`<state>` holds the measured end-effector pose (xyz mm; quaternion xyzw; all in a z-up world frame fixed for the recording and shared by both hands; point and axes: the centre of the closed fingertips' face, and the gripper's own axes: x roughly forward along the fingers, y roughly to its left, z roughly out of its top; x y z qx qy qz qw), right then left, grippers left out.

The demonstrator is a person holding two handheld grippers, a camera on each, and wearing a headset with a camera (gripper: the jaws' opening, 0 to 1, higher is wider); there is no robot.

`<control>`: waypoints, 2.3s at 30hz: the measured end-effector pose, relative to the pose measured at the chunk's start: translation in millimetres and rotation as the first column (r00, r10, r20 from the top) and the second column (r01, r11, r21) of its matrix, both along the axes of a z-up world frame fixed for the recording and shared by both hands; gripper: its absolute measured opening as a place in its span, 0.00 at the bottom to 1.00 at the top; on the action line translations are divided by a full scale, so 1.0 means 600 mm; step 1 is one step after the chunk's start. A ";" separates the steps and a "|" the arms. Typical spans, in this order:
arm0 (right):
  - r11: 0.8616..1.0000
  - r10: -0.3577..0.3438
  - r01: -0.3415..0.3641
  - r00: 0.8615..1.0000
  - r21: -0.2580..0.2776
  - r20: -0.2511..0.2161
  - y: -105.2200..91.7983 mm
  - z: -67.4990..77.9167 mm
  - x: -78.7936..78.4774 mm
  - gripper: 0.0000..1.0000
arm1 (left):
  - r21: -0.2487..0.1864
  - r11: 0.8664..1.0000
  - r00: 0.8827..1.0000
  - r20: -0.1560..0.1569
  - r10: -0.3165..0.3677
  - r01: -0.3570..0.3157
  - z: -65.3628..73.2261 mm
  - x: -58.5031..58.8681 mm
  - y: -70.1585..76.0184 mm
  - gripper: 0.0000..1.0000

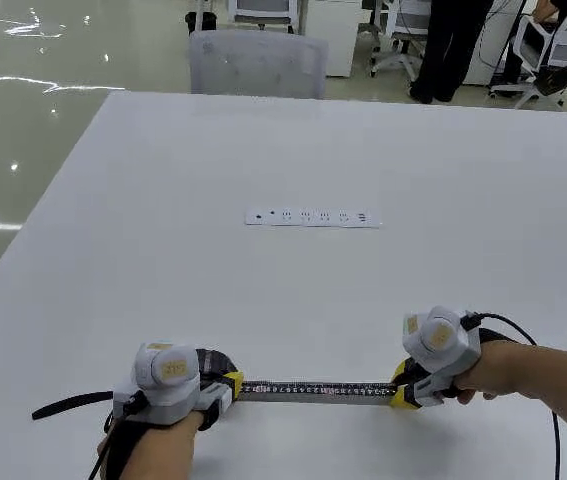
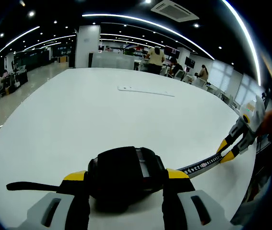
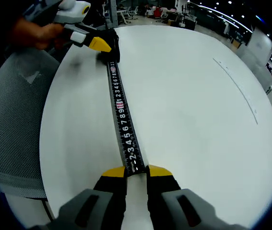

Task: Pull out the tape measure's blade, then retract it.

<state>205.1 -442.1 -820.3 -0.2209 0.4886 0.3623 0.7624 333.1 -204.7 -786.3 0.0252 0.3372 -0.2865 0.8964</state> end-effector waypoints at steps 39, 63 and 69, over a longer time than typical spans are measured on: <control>1.000 -0.021 0.021 1.000 0.009 0.017 0.032 -0.002 0.021 0.14 | -0.011 1.000 1.000 -0.025 -0.014 0.014 -0.001 -0.002 0.001 0.57; 0.999 -0.025 0.024 0.999 0.023 0.022 0.056 -0.002 0.033 0.14 | -0.016 1.000 0.999 -0.032 -0.012 0.012 -0.001 0.000 0.001 0.58; 0.999 -0.019 0.018 0.999 0.030 0.029 0.067 -0.002 0.038 0.14 | -0.016 1.000 0.999 -0.032 -0.011 0.010 -0.001 -0.001 0.001 0.58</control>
